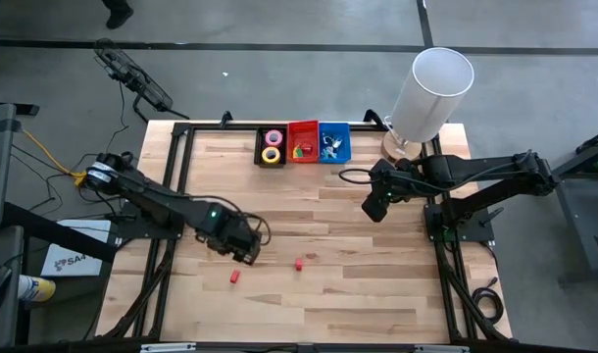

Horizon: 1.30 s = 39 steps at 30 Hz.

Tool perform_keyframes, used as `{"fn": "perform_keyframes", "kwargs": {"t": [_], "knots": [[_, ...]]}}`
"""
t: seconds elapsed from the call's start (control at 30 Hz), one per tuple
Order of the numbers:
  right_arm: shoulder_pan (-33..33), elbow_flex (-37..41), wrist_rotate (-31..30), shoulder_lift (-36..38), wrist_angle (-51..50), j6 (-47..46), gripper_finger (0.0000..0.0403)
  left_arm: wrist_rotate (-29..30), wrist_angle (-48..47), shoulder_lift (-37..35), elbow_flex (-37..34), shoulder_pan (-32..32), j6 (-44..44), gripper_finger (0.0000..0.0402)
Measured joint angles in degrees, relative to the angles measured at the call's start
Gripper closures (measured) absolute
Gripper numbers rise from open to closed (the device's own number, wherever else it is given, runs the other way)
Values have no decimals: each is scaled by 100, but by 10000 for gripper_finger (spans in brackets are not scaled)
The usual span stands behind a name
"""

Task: Pick and place Stapler, Stapler remover, tape
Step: Put the red stapler into the red bin

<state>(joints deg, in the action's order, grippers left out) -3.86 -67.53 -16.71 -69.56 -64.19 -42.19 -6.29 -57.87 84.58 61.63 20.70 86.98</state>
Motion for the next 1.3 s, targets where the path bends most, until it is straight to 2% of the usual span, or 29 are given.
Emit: {"fn": "perform_keyframes", "kwargs": {"t": [0.33,0.67,1.3], "knots": [[1,0,115,0,0,-277,194,-207,537,0,-619,546,924,200],[0,0,367,0,3,-501,194,-217,1282,27,-861,646,1041,200],[-7,2,382,0,78,-588,194,-663,2225,1043,-855,899,1041,200]]}}
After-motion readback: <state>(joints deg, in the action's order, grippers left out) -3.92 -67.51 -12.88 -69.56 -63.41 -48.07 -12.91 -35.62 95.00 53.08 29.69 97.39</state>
